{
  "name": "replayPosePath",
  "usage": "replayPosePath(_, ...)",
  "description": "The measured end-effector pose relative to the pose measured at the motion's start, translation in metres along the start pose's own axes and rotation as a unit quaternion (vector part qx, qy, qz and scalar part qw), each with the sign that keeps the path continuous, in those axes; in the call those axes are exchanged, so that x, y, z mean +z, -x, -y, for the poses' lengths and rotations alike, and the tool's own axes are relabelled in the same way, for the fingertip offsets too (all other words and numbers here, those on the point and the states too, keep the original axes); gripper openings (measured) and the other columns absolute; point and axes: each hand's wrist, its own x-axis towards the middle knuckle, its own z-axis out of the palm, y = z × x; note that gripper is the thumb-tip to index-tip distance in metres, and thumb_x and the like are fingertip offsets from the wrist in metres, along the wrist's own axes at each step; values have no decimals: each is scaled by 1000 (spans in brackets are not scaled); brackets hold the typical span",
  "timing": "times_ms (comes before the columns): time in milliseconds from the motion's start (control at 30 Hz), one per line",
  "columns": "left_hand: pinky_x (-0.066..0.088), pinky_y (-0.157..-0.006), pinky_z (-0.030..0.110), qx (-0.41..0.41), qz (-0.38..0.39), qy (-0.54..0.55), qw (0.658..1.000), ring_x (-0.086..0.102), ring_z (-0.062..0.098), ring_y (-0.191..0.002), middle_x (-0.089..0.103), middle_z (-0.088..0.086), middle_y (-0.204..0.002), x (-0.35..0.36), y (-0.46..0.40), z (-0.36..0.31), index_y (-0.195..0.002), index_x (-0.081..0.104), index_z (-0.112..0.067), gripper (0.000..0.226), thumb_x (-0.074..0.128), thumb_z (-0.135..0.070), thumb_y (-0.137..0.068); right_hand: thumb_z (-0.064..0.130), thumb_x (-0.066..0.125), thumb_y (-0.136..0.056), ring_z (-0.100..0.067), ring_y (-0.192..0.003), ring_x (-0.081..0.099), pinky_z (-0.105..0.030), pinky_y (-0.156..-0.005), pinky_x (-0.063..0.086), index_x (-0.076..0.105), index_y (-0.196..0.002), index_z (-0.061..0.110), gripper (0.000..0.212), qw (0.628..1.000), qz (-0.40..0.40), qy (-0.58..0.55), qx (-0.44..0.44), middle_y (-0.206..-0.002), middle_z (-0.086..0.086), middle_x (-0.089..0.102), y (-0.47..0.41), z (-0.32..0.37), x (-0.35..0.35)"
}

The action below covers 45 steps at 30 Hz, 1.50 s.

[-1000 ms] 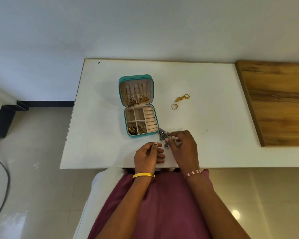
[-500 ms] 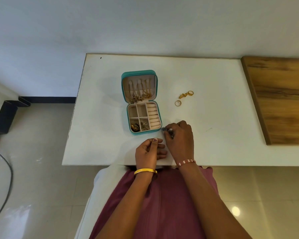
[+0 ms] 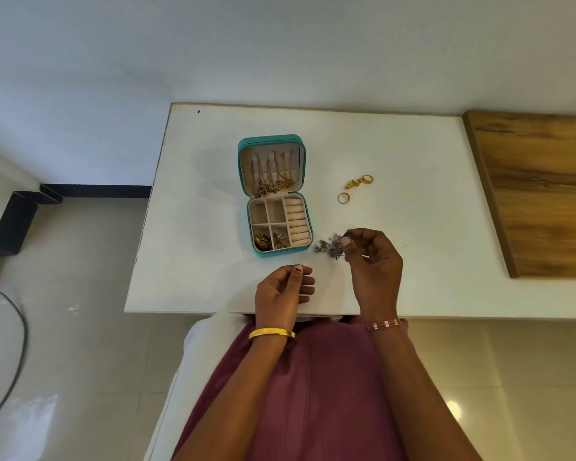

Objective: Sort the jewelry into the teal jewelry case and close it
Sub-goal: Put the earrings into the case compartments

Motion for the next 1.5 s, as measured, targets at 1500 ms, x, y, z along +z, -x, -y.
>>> replayPosePath(1500,52,-76,21,58,-7,-26,998,62,-4,-62,65,-9,-73,-13,-3,-8,-89,65,-16,16,57,-2,-84,4,66,-80,-2,-72,52,-5,-61,40,71,-96,9,18,983,90,136,-80,-78,7,51,36,-14,22)
